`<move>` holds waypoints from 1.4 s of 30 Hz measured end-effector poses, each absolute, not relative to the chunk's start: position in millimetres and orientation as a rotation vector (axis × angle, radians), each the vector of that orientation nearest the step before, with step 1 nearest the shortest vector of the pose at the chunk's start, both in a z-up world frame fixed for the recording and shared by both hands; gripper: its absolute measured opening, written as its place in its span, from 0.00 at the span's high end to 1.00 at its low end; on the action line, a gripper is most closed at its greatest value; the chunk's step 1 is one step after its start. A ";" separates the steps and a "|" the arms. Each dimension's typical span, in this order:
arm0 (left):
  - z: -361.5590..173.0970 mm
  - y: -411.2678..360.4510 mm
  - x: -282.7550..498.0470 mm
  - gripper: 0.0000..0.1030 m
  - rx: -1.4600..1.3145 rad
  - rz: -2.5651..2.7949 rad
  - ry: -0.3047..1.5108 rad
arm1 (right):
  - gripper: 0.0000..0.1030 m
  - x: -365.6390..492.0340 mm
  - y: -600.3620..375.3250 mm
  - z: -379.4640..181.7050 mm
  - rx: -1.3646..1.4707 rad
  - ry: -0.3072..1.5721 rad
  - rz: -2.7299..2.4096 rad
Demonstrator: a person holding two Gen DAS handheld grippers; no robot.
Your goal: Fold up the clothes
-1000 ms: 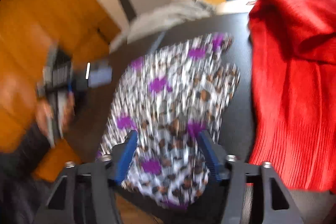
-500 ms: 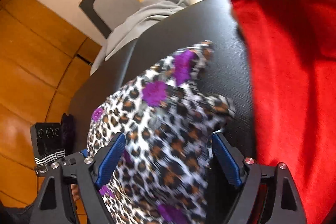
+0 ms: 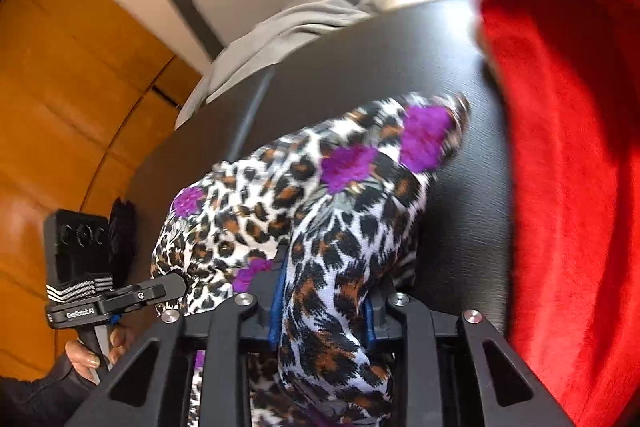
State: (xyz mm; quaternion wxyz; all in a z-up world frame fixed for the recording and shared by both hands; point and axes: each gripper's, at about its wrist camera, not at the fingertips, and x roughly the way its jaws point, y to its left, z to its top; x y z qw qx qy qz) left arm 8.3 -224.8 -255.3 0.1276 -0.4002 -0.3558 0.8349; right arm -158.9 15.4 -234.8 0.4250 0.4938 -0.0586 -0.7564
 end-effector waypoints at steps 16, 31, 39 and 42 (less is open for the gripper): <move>-147.5 -403.2 292.5 0.84 -0.655 3.245 -1.305 | 0.73 -2.4 -335.1 -148.0 0.884 0.112 -1.257; -257.2 -590.8 360.8 0.81 -0.810 3.236 -2.058 | 0.70 77.2 -600.8 -236.0 1.067 0.410 -1.086; -229.8 -579.4 363.8 0.74 -0.938 3.318 -1.969 | 0.62 86.6 -573.1 -218.4 0.934 0.460 -1.066; -214.2 -574.0 365.7 0.74 -0.919 3.391 -1.935 | 0.61 100.4 -557.0 -206.9 0.845 0.521 -1.065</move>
